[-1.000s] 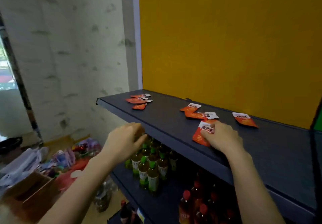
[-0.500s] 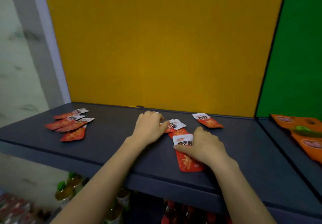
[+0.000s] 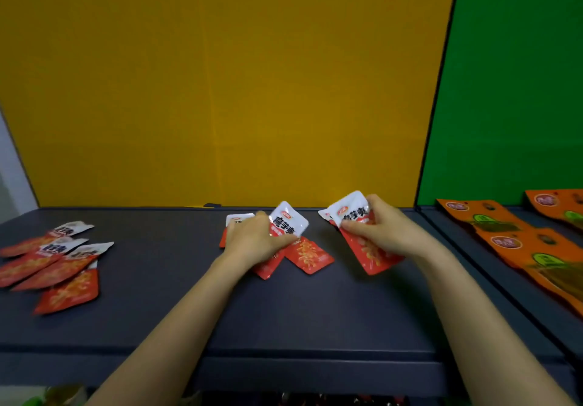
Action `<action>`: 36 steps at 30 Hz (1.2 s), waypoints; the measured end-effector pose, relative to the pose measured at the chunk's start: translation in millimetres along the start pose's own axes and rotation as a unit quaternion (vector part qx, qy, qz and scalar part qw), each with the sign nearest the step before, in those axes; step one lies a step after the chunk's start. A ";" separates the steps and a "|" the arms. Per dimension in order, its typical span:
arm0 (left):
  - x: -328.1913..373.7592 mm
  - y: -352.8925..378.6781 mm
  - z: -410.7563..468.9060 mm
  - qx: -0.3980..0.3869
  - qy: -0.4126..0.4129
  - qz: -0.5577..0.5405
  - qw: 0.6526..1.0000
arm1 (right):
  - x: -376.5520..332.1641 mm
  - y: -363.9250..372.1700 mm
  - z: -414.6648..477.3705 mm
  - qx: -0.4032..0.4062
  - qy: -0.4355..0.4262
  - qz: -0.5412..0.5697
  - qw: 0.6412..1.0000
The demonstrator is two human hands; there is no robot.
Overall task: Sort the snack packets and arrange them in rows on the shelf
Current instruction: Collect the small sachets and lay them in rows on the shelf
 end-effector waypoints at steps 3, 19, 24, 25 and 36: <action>-18.7 -11.4 18.8 0.044 -0.072 -0.057 0.995 | 1.8 -2.4 35.8 0.036 -0.020 0.033 0.999; -50.0 13.0 58.7 -0.062 -0.172 -0.078 0.980 | 61.3 40.9 103.5 -0.040 0.078 -0.101 0.991; -43.1 13.0 43.1 0.012 -0.132 -0.128 0.983 | 37.3 37.1 93.8 -0.044 0.061 -0.064 0.995; -42.0 11.3 38.8 0.042 -0.124 -0.151 0.980 | 29.8 34.7 90.8 -0.037 0.046 -0.049 0.997; -66.0 -1.8 -4.4 0.042 -0.174 -0.495 0.850 | -20.3 72.2 45.0 -0.144 0.000 0.069 0.987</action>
Point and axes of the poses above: each hand's wrist, its own z-axis towards the middle knuckle, its own y-axis out of the palm, x = y × z, the point moved 1 cm from there along z, towards the middle knuckle, and after that the axes turned 5 degrees about -y, right-handed, at the moved point
